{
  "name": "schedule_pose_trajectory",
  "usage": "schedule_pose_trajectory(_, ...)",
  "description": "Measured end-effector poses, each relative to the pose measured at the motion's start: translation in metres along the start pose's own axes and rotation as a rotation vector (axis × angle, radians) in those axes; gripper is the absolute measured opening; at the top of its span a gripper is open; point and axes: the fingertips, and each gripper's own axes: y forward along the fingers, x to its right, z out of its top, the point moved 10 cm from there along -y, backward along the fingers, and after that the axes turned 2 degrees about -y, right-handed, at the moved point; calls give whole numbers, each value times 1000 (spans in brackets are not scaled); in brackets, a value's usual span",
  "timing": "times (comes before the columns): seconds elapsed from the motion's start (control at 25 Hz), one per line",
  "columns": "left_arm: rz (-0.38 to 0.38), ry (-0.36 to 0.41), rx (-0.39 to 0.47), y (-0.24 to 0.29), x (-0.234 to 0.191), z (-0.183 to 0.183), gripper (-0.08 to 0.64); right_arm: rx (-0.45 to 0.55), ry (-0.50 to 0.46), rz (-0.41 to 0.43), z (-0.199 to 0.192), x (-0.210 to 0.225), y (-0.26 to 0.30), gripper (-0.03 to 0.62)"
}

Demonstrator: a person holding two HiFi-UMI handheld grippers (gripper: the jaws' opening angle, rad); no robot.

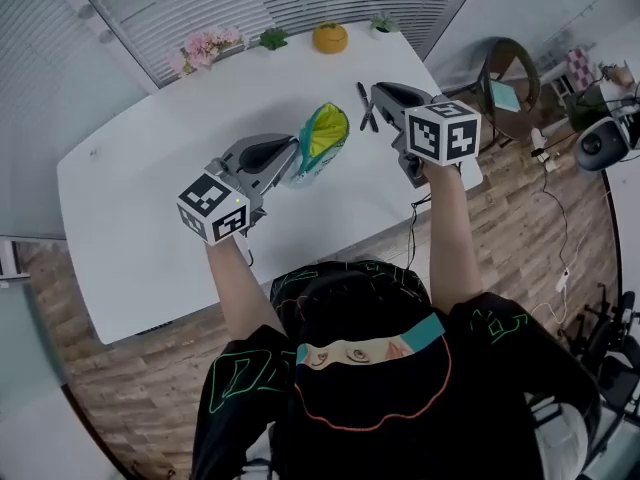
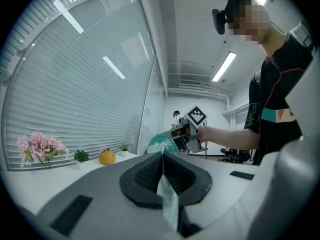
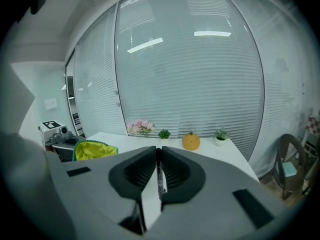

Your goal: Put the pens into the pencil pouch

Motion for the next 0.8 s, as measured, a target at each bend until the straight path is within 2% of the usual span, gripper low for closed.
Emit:
schedule_pose_trajectory(0.2,18,-13,25,-4,-4,3,5,94,-37,20,28,-11,-10,38)
schedule_pose_trajectory(0.52,64,-16,0,-6,-13,3,5,286,-23,111,73,-24,-30,38)
schedule_pose_trajectory(0.8,92,-20,14,-10,-19,5,5,372,-14,199,92,-38,-36,38)
